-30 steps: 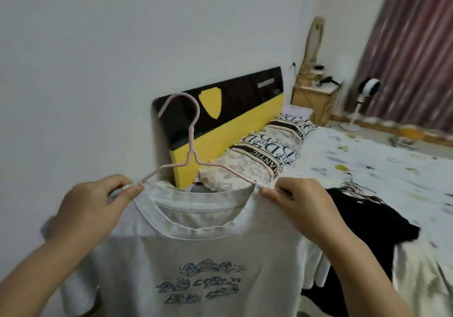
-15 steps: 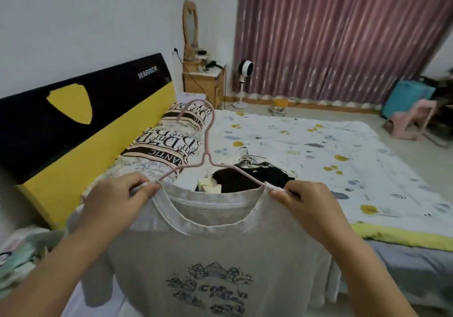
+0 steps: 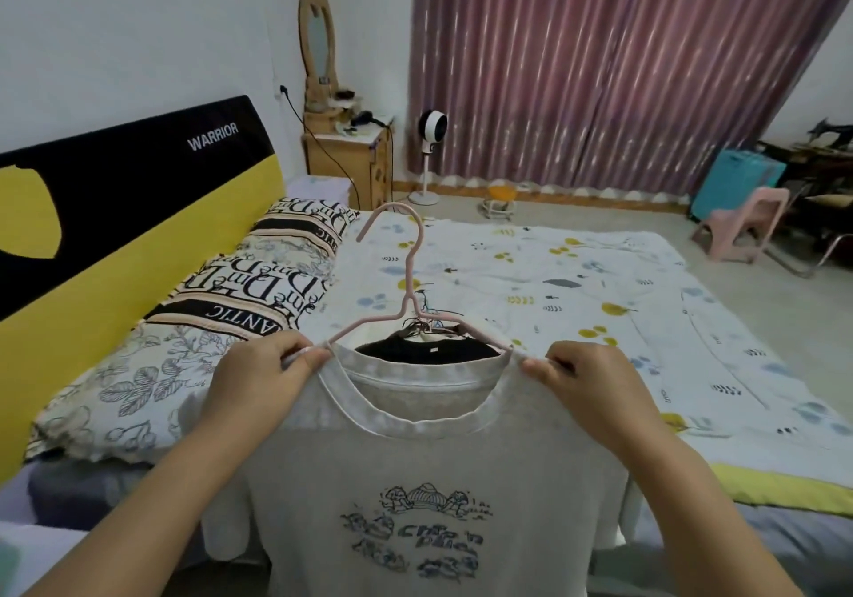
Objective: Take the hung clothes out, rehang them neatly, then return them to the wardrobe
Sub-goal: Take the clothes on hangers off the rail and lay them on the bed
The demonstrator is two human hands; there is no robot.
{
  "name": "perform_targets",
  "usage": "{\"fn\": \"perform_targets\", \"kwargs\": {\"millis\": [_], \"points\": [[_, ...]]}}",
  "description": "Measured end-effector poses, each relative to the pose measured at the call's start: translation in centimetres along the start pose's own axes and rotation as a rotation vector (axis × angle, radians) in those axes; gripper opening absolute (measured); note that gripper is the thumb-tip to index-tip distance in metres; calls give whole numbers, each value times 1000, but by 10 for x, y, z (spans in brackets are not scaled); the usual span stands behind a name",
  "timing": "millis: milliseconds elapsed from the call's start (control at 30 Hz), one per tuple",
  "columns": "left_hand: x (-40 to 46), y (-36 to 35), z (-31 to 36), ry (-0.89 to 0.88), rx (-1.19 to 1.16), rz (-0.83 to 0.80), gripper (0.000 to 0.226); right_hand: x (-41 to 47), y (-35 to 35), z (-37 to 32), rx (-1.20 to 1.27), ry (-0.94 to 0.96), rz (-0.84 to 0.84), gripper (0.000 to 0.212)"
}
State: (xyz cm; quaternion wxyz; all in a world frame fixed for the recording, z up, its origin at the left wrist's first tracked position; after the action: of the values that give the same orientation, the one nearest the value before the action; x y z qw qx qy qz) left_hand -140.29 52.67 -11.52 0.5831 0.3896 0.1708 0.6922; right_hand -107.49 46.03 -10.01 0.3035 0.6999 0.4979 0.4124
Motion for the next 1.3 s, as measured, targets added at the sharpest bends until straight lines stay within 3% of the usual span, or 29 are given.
{"fn": "perform_targets", "kwargs": {"millis": [333, 500, 600, 733, 900, 1067, 1167, 1300], "points": [[119, -96, -17, 72, -83, -26, 18, 123, -53, 61, -28, -116, 38, 48], [200, -170, -47, 109, -113, -84, 15, 199, -110, 88, -265, -174, 18, 21], [241, -219, -72, 147, -132, -132, 17, 231, -158, 109, -289, -230, -14, 44], [284, -289, -110, 203, -99, -212, 18, 256, -245, 137, -324, -241, -252, 62], [312, -374, -157, 270, -68, -286, 23, 262, -349, 181, -208, -376, -556, 63], [312, -444, -206, 362, -58, -398, 17, 260, -421, 220, -240, -435, -717, 61], [304, -465, -219, 324, 68, -441, 15, 259, -448, 234, -267, -461, -764, 60], [270, -477, -216, 138, 506, -497, 53, 256, -465, 243, -285, -475, -753, 63]]}}
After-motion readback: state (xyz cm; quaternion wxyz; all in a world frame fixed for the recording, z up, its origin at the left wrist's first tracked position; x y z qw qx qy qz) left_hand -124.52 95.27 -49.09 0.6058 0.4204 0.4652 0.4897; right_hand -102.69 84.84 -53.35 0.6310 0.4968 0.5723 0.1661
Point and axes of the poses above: each hand's wrist, its own x-axis towards the middle knuckle, its own y-axis out of the back of the hand, z = x × y, the point moved 8 cm from there along x, towards the middle knuckle, and after that the axes turned 1 degree about y, right-handed, at the moved point
